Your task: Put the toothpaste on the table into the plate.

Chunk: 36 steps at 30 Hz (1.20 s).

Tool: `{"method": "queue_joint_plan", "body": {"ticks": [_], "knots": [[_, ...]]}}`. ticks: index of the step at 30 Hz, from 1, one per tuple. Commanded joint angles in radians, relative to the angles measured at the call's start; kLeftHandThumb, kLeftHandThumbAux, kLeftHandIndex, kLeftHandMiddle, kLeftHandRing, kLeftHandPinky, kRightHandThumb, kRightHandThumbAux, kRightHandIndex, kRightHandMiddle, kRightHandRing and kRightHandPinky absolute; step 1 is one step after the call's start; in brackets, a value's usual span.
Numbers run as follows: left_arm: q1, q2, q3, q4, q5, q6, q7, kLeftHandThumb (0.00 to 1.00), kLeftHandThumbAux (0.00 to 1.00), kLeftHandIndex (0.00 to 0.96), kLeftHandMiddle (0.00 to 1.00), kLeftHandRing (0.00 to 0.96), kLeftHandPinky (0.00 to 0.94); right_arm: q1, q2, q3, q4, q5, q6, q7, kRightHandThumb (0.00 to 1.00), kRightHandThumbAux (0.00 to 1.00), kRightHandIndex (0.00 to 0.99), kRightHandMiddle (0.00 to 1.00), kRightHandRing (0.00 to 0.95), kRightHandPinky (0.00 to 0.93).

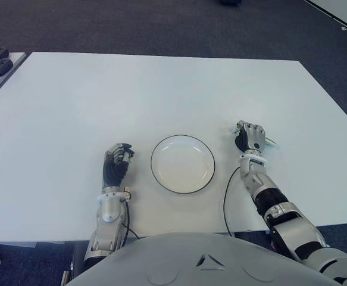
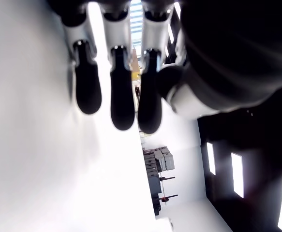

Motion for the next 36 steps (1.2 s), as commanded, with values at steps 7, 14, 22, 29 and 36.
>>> {"method": "queue_joint_plan", "body": {"ticks": [7,14,22,29,36], "knots": [[0.013,0.003,0.011,0.042,-0.014,0.037,0.002,0.708,0.718,0.43,0.535,0.53,0.531,0.1,0.058,0.031,0.066,0.026,-0.047,-0.033,0.853,0.679,0.397,0.539,0.85,0.815],[0.011,0.004,0.013,0.042,-0.016,0.042,0.002,0.707,0.719,0.43,0.534,0.531,0.531,0.111,0.058,0.017,0.054,0.046,-0.093,-0.048,0.852,0.68,0.396,0.539,0.854,0.816],[0.01,0.002,0.013,0.041,-0.013,0.042,0.006,0.707,0.719,0.43,0.533,0.532,0.529,0.118,0.048,-0.003,0.056,0.081,-0.199,-0.086,0.851,0.68,0.394,0.537,0.855,0.825],[0.008,0.001,0.013,0.044,-0.012,0.038,0.008,0.707,0.718,0.43,0.533,0.533,0.535,0.137,0.025,-0.023,-0.013,0.095,-0.284,-0.114,0.85,0.681,0.392,0.536,0.853,0.816],[0.003,0.001,0.012,0.052,-0.012,0.032,0.011,0.707,0.718,0.43,0.532,0.533,0.532,0.184,0.013,-0.054,-0.185,0.114,-0.397,-0.137,0.851,0.681,0.392,0.534,0.854,0.816]]}}
